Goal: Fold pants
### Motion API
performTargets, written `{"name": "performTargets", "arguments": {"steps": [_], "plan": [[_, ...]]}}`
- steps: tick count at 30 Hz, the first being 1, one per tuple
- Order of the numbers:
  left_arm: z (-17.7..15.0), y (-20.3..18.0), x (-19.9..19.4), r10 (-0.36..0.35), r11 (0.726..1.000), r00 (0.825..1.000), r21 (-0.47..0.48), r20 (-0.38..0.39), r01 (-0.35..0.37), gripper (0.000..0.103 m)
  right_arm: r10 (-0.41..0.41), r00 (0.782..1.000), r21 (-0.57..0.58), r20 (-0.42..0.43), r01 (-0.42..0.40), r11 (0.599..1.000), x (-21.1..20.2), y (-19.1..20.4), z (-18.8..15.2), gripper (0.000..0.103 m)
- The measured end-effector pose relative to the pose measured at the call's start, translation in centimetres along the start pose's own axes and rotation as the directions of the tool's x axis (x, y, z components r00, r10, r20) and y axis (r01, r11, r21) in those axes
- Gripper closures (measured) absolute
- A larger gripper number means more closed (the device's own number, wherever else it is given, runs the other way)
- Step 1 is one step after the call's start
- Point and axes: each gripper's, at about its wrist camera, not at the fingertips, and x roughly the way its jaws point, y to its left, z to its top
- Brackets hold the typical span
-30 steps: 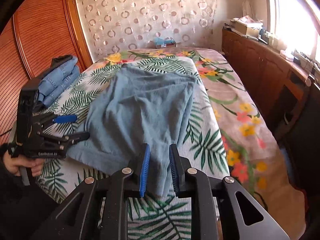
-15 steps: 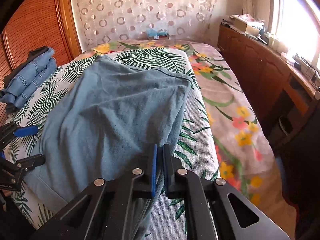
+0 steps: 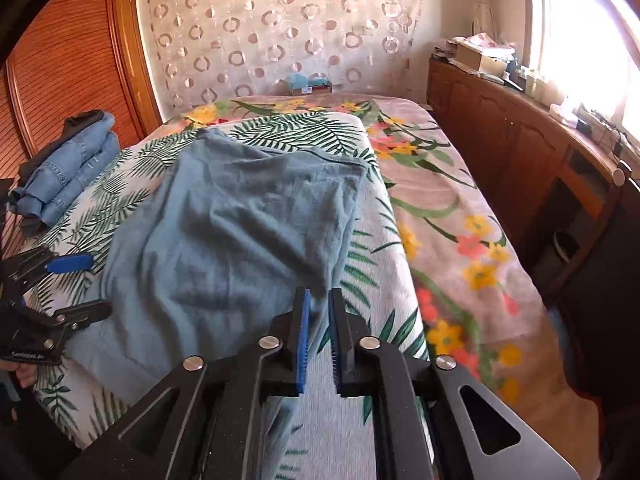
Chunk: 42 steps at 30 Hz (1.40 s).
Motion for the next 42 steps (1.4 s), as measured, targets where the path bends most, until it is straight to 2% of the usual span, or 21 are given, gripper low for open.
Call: {"name": "performTargets", "arguments": {"steps": [2, 4, 15, 20, 27, 32, 42], "plan": [[0.0, 0.0, 0.0, 0.0, 1.0, 1.0, 0.001, 0.0, 0.0, 0.023, 0.008, 1.0, 0.004, -0.001, -0.008, 1.0, -0.7, 0.2, -0.7, 0.071], [0.0, 0.0, 0.0, 0.0, 1.0, 1.0, -0.001, 0.0, 0.0, 0.023, 0.009, 1.0, 0.008, 0.002, -0.009, 1.0, -1.4, 0.4, -1.3, 0.062], [-0.2, -0.1, -0.4, 0.01, 1.0, 1.0, -0.018, -0.006, -0.01, 0.023, 0.051, 0.999, 0.034, -0.018, -0.05, 0.998, -3.3, 0.8, -3.5, 0.061], [-0.1, 0.4, -1.5, -0.028, 0.998, 1.0, -0.053, -0.006, 0.028, 0.023, 0.06, 0.998, 0.054, -0.03, -0.058, 0.997, -3.5, 0.6, -4.0, 0.061], [-0.6, -0.3, -3.2, -0.073, 0.996, 0.997, -0.043, 0.032, 0.074, 0.023, 0.066, 0.997, 0.05, -0.035, -0.064, 0.997, -3.6, 1.1, -4.2, 0.061], [-1.2, -0.8, -2.4, -0.108, 0.994, 0.994, -0.03, -0.006, 0.108, 0.033, 0.065, 0.997, 0.048, -0.044, -0.063, 0.997, -3.6, 1.1, -4.3, 0.061], [-2.1, -1.6, -2.6, -0.126, 0.992, 0.992, -0.008, -0.019, 0.125, 0.04, 0.087, 0.995, 0.058, -0.057, -0.084, 0.995, -3.5, 1.2, -4.5, 0.061]]}}
